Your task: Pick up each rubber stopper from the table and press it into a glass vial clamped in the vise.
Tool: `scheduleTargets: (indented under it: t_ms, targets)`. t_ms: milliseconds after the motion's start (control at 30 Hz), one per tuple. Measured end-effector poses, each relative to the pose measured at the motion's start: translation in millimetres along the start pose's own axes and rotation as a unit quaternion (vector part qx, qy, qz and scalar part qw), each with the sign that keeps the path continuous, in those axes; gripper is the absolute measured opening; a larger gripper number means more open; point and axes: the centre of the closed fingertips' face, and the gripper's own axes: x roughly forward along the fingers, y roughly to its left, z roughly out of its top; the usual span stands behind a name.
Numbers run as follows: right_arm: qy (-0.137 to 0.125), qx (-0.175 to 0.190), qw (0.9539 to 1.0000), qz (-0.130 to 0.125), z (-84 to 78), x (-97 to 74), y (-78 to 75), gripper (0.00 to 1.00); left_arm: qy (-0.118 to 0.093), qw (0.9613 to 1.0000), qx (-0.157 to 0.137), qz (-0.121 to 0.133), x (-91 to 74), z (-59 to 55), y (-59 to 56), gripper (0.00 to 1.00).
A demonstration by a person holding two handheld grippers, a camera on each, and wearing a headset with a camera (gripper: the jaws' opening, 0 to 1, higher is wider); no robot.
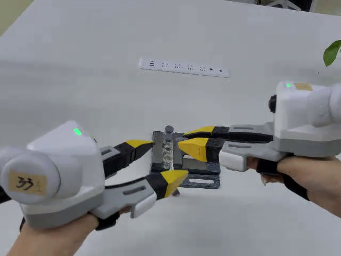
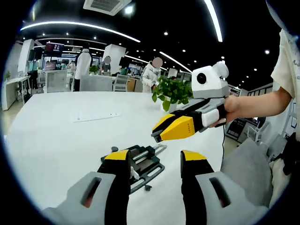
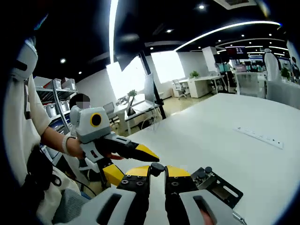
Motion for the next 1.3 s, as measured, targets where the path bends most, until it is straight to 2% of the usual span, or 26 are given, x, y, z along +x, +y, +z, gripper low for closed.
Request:
scheduleTargets:
  t_ms: [67, 133, 200, 300, 467, 533, 700, 800, 867, 900, 933, 1033, 1100, 1167, 1300]
  targets:
    - [-0.009, -0.009, 0.9999, 0.006, 4.3, -3.4, 4.5, 0.06, -0.003, 0.9998, 0.021, -0.003, -0.7, 7.0, 1.1, 0.31]
    - [-0.010, -0.010, 0.9998, 0.012, 5.3, -5.2, 7.3, 0.06, -0.003, 0.9995, 0.029, -0.011, -1.0, 9.8, -0.3, 0.27]
    - [-0.020, -0.014, 0.9994, 0.024, 8.0, -5.8, 13.4, 0.06, -0.006, 0.9994, 0.028, -0.021, -1.7, 10.9, -1.5, 0.24]
    - [-0.031, -0.013, 0.9989, 0.033, 9.2, -6.8, 17.2, 0.06, -0.016, 0.9984, 0.024, -0.049, -3.0, 13.2, -10.8, 0.19]
    - [-0.041, -0.012, 0.9974, 0.059, 9.7, -5.8, 25.6, 0.06, -0.027, 0.9957, -0.006, -0.089, -6.2, 13.3, -24.1, 0.16]
    - [-0.043, -0.011, 0.9965, 0.071, 10.1, -5.6, 30.2, 0.06, -0.034, 0.9930, -0.028, -0.110, -8.7, 14.3, -29.1, 0.15]
    - [-0.046, -0.001, 0.9934, 0.105, 10.3, -9.8, 40.7, 0.06, -0.045, 0.9893, -0.051, -0.129, -15.5, 16.4, -27.7, 0.13]
    - [-0.048, 0.008, 0.9913, 0.122, 10.2, -11.9, 45.1, 0.06, -0.049, 0.9867, -0.055, -0.145, -17.7, 19.0, -31.1, 0.12]
    - [-0.048, 0.009, 0.9910, 0.125, 9.1, -14.0, 43.1, 0.06, -0.046, 0.9838, -0.053, -0.165, -19.1, 19.3, -38.2, 0.12]
    - [-0.049, 0.016, 0.9897, 0.134, 9.0, -15.4, 44.8, 0.06, -0.044, 0.9828, -0.053, -0.171, -19.3, 19.0, -40.4, 0.12]
    - [-0.055, 0.033, 0.9859, 0.155, 11.1, -17.3, 52.2, 0.06, -0.044, 0.9815, -0.054, -0.179, -19.3, 19.4, -43.1, 0.12]
    - [-0.047, 0.028, 0.9859, 0.158, 8.2, -18.5, 53.1, 0.06, -0.037, 0.9797, -0.050, -0.190, -17.9, 18.3, -47.6, 0.10]
    - [-0.048, 0.035, 0.9843, 0.166, 8.4, -19.9, 56.5, 0.06, -0.037, 0.9764, -0.058, -0.205, -18.7, 18.7, -51.4, 0.09]
    - [-0.046, 0.040, 0.9831, 0.172, 8.3, -20.9, 59.4, 0.06, -0.038, 0.9752, -0.058, -0.210, -19.2, 18.9, -53.3, 0.08]
    - [-0.038, 0.041, 0.9812, 0.185, 6.3, -23.5, 62.8, 0.06, -0.034, 0.9703, -0.064, -0.231, -20.8, 17.7, -59.4, 0.06]
